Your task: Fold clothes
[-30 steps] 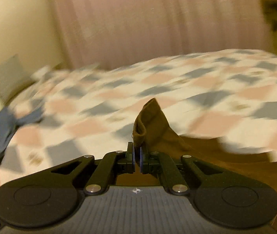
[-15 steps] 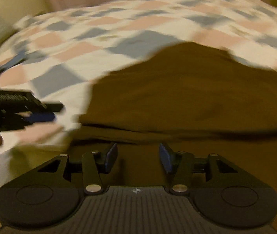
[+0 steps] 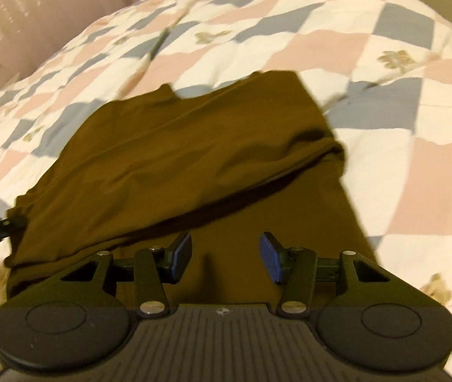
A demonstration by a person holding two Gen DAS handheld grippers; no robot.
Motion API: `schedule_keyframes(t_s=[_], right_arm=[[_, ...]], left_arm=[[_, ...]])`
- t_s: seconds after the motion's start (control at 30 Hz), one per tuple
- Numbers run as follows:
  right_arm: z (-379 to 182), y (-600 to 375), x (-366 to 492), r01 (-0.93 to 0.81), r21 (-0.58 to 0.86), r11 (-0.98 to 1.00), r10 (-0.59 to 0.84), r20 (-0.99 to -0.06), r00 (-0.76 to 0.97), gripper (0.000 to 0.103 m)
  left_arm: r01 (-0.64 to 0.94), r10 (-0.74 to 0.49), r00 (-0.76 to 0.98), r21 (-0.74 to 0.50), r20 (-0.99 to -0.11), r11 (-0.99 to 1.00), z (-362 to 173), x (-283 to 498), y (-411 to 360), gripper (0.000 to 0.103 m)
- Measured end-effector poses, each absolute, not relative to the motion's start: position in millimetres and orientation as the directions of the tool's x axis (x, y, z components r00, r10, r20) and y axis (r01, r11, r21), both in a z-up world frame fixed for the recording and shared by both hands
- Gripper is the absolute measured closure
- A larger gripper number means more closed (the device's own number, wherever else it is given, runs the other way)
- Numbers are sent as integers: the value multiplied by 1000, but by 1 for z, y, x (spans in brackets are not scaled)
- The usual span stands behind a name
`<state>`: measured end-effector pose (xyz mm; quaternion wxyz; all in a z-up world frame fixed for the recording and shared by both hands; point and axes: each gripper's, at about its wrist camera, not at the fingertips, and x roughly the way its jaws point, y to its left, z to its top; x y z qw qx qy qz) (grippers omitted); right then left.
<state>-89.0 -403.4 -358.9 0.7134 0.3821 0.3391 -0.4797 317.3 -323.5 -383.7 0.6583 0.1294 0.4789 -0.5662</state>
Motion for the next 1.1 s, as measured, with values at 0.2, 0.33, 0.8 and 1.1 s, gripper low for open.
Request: schedule_keyframes(t_s=[0.2,0.33,0.8,1.1], right_arm=[[-353,-416,-108,953,217,211,-457,-840,292,53],[-357,-419,-106,954,217,205,-455,-842,289,53],[-355,-420,-103,959,183,216,-484,-833,268,53],[-342,-446,-93,948,122,295,-564,-779,276,67]], left_arm=[[892,-623,-93,-343,-777,295,-374,315,-323,77],[890,-617,-90,-341,-781,301,-379,317,-330,75],[859,-685,-117,-420,-719,294,-347,328,-314,99],[860,-648,-78,-380,-757,341,-346,348,-301,99]])
